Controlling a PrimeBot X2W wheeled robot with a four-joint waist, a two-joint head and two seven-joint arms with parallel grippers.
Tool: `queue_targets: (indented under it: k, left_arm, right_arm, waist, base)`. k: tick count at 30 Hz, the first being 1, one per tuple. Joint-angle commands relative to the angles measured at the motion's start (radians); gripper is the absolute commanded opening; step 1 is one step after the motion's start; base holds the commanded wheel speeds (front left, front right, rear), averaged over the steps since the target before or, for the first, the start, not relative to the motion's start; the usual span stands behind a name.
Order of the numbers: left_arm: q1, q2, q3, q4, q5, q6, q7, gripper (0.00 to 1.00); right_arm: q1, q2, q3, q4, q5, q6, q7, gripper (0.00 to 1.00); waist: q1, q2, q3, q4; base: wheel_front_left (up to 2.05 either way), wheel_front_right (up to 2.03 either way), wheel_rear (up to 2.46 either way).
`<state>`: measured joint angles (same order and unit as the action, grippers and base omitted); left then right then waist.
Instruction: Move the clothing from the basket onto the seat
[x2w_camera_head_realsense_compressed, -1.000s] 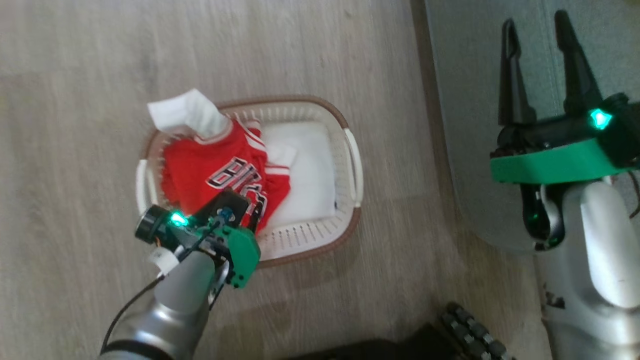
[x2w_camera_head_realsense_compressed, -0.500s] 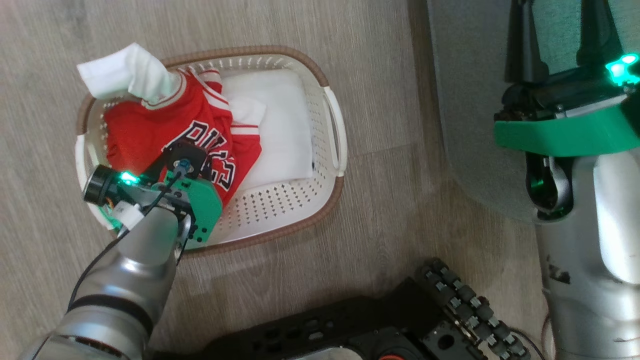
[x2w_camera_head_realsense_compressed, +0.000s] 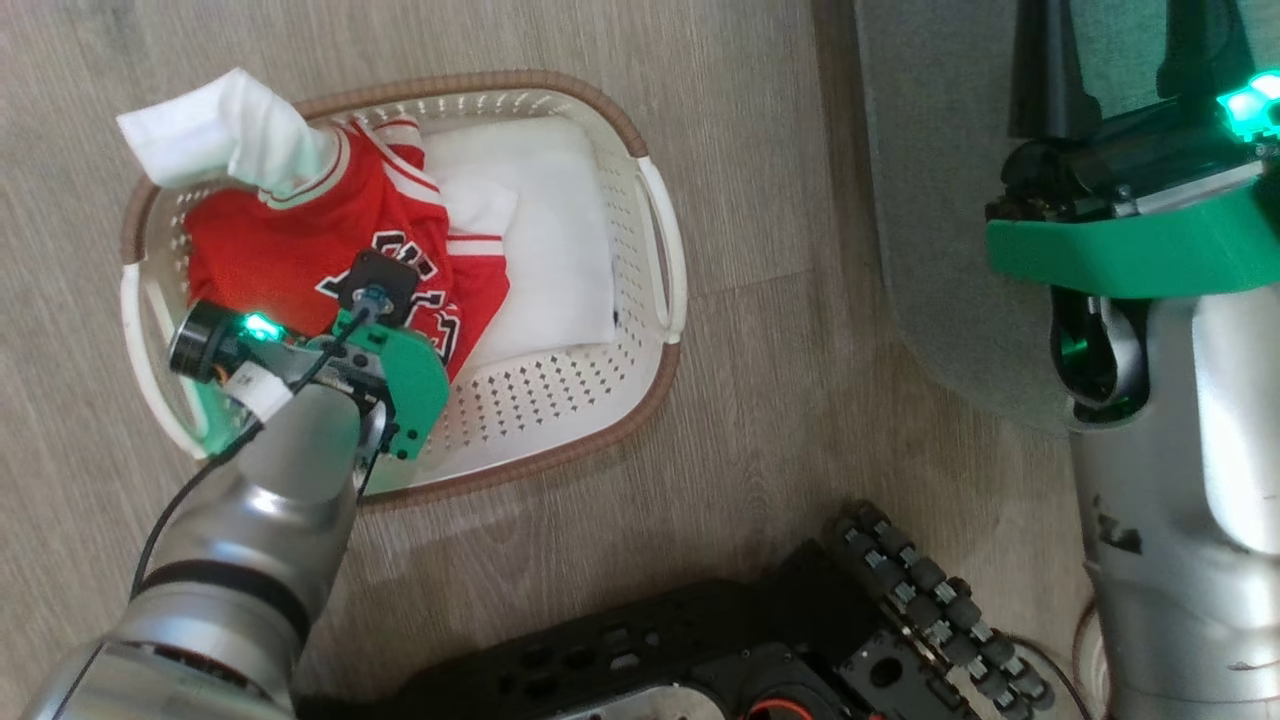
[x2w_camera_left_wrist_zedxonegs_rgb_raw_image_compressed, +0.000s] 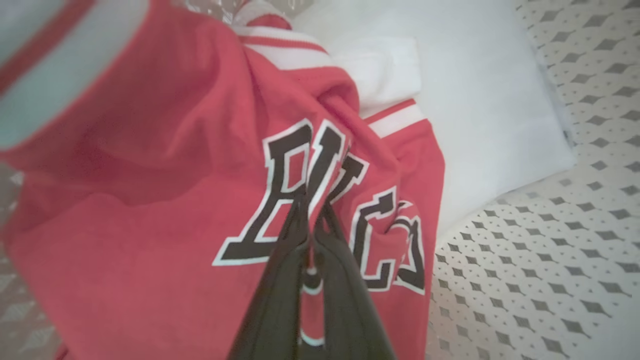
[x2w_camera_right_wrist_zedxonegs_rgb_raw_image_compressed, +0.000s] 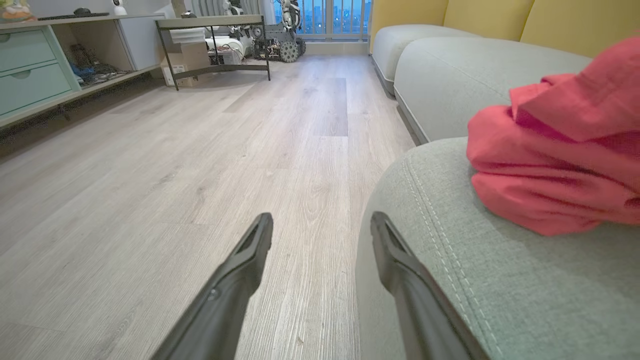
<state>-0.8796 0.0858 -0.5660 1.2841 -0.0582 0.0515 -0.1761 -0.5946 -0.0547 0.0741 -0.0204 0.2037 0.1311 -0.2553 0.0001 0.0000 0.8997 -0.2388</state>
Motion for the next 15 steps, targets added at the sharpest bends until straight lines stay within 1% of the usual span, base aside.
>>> queue_targets:
  k: [1, 4, 5, 9, 13, 15]
  left_arm:
    - [0.026, 0.004, 0.011, -0.004, -0.005, -0.009, -0.012, 0.0]
    - [0.036, -0.002, -0.005, -0.006, -0.003, -0.03, -0.038, 0.0]
    - [0.036, -0.002, -0.005, -0.006, -0.003, -0.03, -0.038, 0.0]
    - [0.058, -0.005, -0.042, -0.032, 0.017, -0.057, -0.073, 0.0]
    - [0.102, -0.009, -0.037, -0.093, -0.005, -0.072, -0.084, 0.0]
    - [0.131, -0.009, -0.031, -0.163, -0.019, -0.082, -0.085, 0.0]
  right_arm:
    - [0.023, 0.005, 0.014, -0.024, 0.004, 0.0, -0.006, 1.0]
    - [0.028, 0.005, 0.011, -0.015, 0.005, 0.0, -0.006, 1.0]
    - [0.028, 0.005, 0.011, -0.015, 0.005, 0.0, -0.006, 1.0]
    - [0.041, 0.005, 0.014, 0.02, -0.009, 0.0, -0.006, 1.0]
    - [0.067, 0.005, 0.017, 0.065, -0.024, 0.0, -0.006, 1.0]
    - [0.088, 0.005, 0.02, 0.087, -0.031, 0.0, -0.006, 1.0]
  waist:
    - [-0.0001, 0.0, -0.019, 0.005]
    - [-0.0001, 0.0, -0.057, 0.013]
    - [-0.0001, 0.0, -0.057, 0.013]
    - [-0.0001, 0.0, -0.133, 0.03]
    - [-0.0001, 0.0, -0.234, 0.052]
    - [-0.0001, 0.0, -0.29, 0.064]
  base:
    - [0.0, 0.0, 0.0]
    - [0.0, 0.0, 0.0]
    - [0.0, 0.0, 0.0]
    - [0.0, 0.0, 0.0]
    - [0.0, 0.0, 0.0]
    - [0.0, 0.0, 0.0]
